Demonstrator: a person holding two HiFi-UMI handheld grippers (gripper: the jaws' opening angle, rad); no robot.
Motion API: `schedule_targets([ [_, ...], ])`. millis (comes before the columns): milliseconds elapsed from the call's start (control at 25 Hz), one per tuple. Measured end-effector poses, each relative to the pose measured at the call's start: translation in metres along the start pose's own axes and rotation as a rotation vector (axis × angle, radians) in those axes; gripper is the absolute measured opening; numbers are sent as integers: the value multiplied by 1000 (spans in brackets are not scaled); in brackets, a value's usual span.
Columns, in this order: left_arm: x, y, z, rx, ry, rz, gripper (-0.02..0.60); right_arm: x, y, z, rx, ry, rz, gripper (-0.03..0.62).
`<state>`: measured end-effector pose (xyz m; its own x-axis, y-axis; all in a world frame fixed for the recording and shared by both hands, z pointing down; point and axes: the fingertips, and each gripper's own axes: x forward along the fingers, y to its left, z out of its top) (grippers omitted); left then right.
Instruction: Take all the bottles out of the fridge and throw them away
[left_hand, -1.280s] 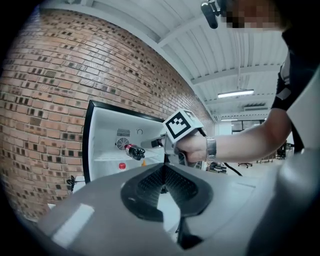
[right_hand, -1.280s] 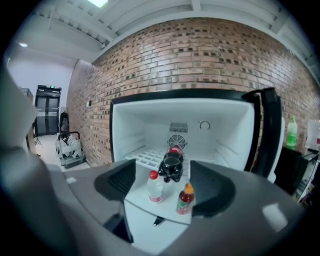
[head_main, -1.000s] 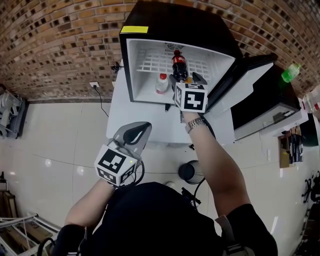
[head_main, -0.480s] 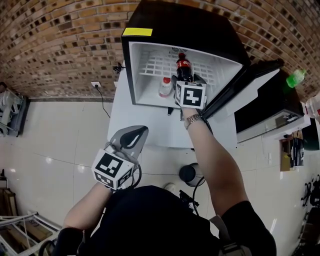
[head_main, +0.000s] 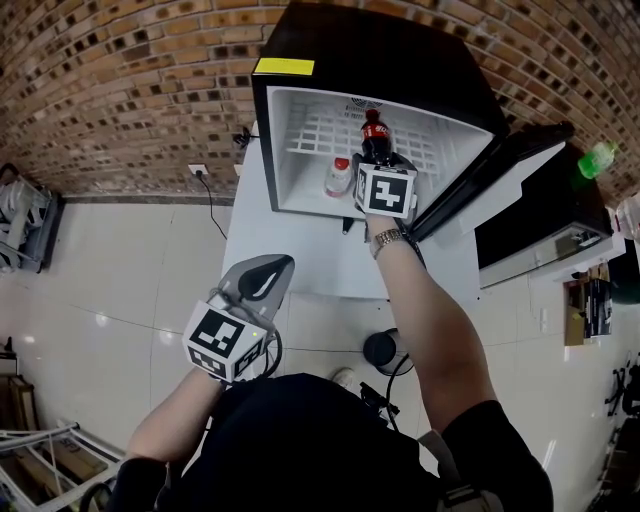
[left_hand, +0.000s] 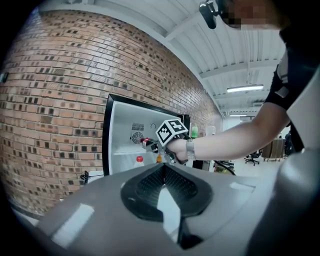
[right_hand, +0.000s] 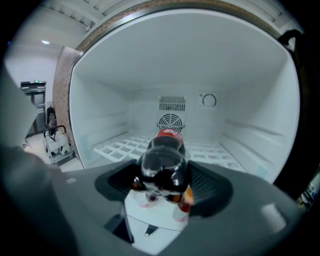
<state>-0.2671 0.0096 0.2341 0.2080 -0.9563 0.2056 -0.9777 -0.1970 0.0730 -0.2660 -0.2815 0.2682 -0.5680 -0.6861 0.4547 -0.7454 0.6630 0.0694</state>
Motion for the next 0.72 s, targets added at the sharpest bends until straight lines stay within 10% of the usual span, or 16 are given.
schedule_targets([
  [720, -5, -18, 2, 11, -16, -37, 3, -45, 3, -2, -49, -89, 52, 318],
])
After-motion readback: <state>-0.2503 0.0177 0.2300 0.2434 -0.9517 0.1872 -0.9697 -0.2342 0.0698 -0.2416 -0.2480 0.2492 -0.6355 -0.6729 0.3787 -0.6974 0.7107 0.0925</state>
